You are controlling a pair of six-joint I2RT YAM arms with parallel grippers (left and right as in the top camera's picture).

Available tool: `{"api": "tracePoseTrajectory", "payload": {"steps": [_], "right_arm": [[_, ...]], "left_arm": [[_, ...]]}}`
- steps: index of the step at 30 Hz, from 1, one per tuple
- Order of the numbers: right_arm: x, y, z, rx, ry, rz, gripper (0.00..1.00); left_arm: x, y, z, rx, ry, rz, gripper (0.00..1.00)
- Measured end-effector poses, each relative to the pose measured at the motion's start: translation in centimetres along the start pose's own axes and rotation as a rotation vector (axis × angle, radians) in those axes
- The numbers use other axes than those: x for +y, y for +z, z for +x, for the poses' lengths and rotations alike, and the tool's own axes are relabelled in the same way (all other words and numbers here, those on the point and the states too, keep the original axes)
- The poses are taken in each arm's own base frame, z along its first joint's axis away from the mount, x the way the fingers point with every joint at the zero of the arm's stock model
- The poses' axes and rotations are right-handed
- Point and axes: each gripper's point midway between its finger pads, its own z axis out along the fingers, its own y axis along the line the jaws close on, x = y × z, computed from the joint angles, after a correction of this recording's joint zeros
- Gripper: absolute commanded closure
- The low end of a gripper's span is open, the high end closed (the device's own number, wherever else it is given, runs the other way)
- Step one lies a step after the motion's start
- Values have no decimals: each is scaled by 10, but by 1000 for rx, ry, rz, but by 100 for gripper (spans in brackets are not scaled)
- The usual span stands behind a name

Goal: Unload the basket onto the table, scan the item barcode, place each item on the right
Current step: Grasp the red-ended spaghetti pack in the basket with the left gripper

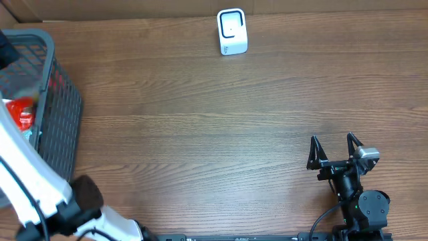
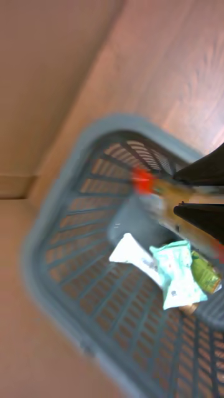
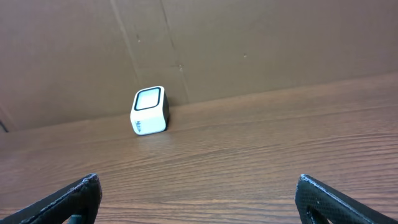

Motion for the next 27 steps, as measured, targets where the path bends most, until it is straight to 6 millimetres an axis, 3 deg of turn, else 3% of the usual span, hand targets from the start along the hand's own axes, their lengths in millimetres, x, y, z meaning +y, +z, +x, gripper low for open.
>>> {"api": "tracePoseTrajectory", "payload": {"steps": [5,6,9,11,15,23,27], "right_arm": [[0,0,0,0,0,0,0],[0,0,0,0,0,0,0],[0,0,0,0,0,0,0],[0,0,0,0,0,0,0],[0,0,0,0,0,0,0],[0,0,0,0,0,0,0],[0,0,0,0,0,0,0]], "left_arm": [[2,-31,-4,-52,-26,5,96],[2,-32,-3,-49,-36,6,86],[3,-30,3,-25,-63,2,44],[5,-29,7,-7,-81,-4,35],[20,-19,22,64,-128,-48,34],[71,34,80,329,-251,-131,36],[95,39,90,361,-312,-149,35]]}}
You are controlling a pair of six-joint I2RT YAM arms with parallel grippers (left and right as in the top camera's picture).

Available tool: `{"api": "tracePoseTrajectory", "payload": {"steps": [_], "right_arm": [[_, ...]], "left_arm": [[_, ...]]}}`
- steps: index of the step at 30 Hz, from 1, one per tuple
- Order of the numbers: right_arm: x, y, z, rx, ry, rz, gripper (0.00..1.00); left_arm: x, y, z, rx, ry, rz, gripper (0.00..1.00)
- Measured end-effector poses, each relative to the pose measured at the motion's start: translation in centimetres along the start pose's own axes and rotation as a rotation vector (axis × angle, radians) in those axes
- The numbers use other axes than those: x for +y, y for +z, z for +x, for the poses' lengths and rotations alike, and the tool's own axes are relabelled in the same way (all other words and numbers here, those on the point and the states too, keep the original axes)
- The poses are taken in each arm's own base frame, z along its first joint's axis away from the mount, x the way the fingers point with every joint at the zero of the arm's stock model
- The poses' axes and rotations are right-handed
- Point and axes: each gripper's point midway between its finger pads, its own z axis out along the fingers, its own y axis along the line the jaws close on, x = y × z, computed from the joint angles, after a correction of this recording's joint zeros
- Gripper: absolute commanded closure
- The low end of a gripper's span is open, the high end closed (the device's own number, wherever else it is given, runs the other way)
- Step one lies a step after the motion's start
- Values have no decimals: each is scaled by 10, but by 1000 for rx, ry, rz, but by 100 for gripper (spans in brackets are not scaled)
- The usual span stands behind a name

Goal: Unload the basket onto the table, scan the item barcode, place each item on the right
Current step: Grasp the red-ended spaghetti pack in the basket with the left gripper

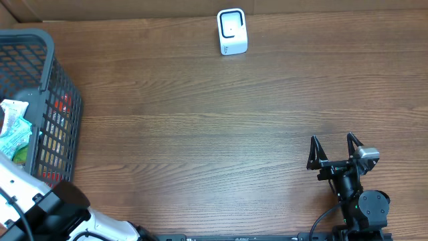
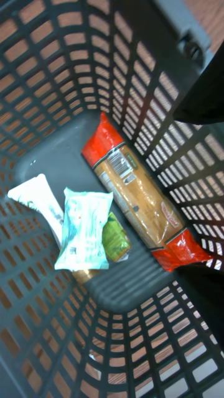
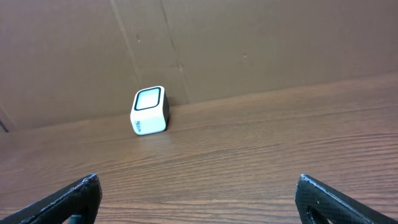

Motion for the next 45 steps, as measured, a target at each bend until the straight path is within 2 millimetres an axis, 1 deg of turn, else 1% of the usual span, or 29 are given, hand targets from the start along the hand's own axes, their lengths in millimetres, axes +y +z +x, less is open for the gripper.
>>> {"api": "tracePoseTrajectory", "payload": {"steps": [3,5,9,11,17,20,24,27,31,34,37,42,45], "right_arm": [[0,0,0,-1,0,0,0],[0,0,0,-1,0,0,0],[0,0,0,0,0,0,0],[0,0,0,0,0,0,0],[0,0,0,-1,0,0,0],[0,0,0,0,0,0,0],[0,0,0,0,0,0,0],[0,0,0,0,0,0,0],[0,0,0,0,0,0,0],[0,0,0,-1,0,0,0],[0,0,0,0,0,0,0],[0,0,0,0,0,0,0],[0,0,0,0,0,0,0]], "left_arm": [[10,7,-2,8,-22,18,34],[13,15,1,29,-15,25,34],[11,39,14,97,35,39,33],[14,53,24,142,47,42,32],[43,88,41,212,33,39,32],[49,99,44,214,56,70,30],[38,117,45,197,133,150,29],[34,132,54,206,170,183,25],[32,153,65,210,210,208,24],[28,168,72,205,251,222,18],[21,181,80,200,301,232,16],[5,196,85,173,387,238,10],[3,205,89,164,416,220,10]]}}
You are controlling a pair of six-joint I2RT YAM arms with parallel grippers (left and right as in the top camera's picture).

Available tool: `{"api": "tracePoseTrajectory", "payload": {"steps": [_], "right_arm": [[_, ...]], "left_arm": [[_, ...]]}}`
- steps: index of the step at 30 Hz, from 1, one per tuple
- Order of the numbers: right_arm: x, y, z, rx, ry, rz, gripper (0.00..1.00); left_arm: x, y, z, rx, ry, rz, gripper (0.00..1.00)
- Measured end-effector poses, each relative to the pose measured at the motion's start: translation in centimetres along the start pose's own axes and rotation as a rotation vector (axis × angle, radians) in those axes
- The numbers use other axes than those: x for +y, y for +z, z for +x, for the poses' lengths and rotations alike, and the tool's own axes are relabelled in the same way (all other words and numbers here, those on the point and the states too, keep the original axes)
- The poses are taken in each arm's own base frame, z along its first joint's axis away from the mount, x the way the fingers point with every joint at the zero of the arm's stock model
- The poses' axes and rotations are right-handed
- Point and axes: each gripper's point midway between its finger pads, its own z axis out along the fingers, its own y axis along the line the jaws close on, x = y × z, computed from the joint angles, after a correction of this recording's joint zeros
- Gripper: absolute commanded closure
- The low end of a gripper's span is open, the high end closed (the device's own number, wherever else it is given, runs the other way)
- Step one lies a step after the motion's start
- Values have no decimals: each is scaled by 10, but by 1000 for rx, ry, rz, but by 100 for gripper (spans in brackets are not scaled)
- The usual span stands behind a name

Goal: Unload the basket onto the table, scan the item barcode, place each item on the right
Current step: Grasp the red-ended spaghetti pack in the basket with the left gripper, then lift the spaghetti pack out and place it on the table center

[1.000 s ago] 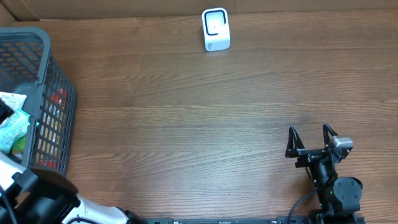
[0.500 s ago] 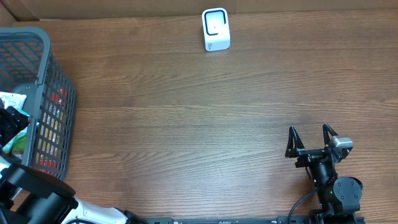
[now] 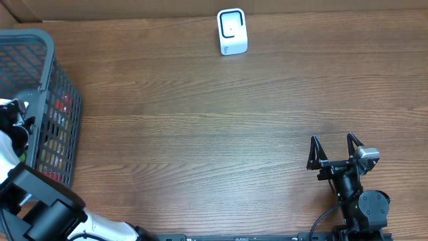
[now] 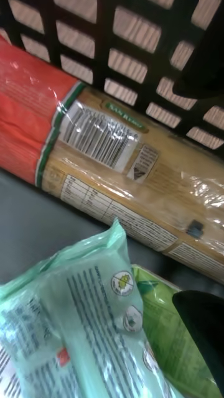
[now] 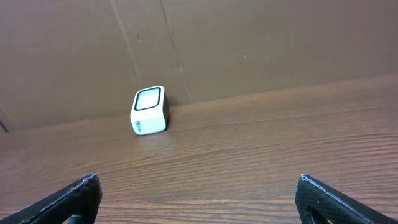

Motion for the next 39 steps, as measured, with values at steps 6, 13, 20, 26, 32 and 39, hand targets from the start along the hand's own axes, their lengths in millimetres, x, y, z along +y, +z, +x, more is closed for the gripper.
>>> {"api": "tracePoseTrajectory", "payload": {"steps": [6,13,20,26,32,39], "right_arm": [[0,0,0,0,-1,0,0],[0,0,0,0,0,0,0],[0,0,0,0,0,0,0],[0,0,0,0,0,0,0],[0,0,0,0,0,0,0],[0,0,0,0,0,0,0]], "left_arm": [[5,14,5,-6,12,-31,10],[5,46,18,60,21,-7,11],[2,67,22,92,44,-7,41],[-7,67,9,67,106,-9,96],[-8,62,6,74,98,-9,96],[-12,43,10,211,37,21,96]]}}
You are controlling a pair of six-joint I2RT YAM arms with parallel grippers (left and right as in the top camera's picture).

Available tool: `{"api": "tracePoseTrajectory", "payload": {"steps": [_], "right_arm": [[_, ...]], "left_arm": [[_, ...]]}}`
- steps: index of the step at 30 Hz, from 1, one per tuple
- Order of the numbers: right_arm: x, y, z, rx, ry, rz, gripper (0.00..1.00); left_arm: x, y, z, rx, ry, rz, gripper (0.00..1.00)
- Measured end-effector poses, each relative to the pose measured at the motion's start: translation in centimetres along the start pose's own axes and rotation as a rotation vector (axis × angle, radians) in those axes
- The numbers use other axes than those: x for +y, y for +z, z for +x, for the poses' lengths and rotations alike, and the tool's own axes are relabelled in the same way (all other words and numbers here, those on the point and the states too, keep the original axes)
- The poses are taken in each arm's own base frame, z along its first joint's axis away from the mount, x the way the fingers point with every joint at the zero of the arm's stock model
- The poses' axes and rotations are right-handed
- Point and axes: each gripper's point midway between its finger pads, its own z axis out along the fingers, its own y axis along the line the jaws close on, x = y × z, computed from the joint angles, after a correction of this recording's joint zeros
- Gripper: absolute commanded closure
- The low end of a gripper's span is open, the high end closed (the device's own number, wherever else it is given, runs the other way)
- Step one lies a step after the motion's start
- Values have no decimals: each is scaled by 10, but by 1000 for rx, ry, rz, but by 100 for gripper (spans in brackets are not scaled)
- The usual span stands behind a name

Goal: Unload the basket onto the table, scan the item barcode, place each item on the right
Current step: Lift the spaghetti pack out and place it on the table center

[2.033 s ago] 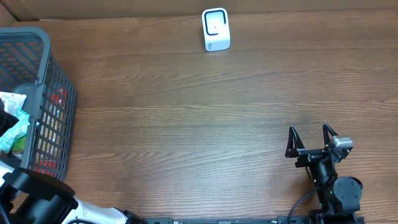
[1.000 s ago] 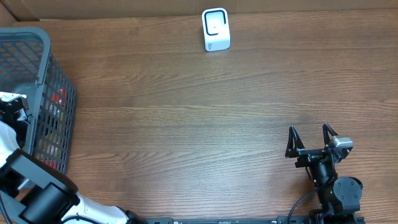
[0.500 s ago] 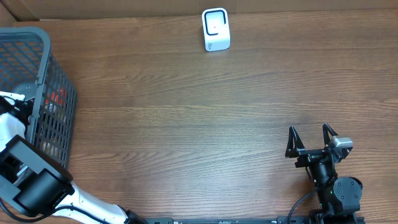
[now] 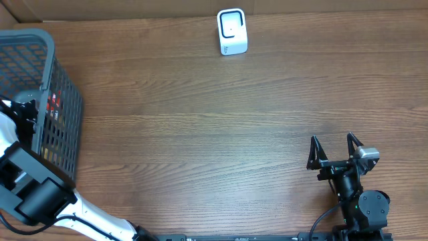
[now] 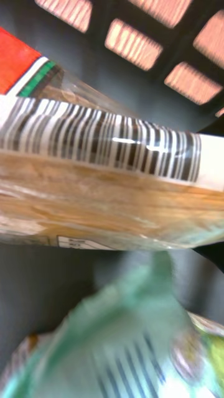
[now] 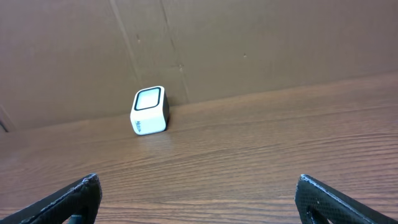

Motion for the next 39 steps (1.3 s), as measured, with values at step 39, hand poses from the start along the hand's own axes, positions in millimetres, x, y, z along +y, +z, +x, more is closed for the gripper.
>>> {"api": "tracePoseTrajectory", "payload": {"steps": [39], "right_arm": [[0,0,0,0,0,0,0]], "left_arm": [[-319,-350,39,-542,447,299,96]]}}
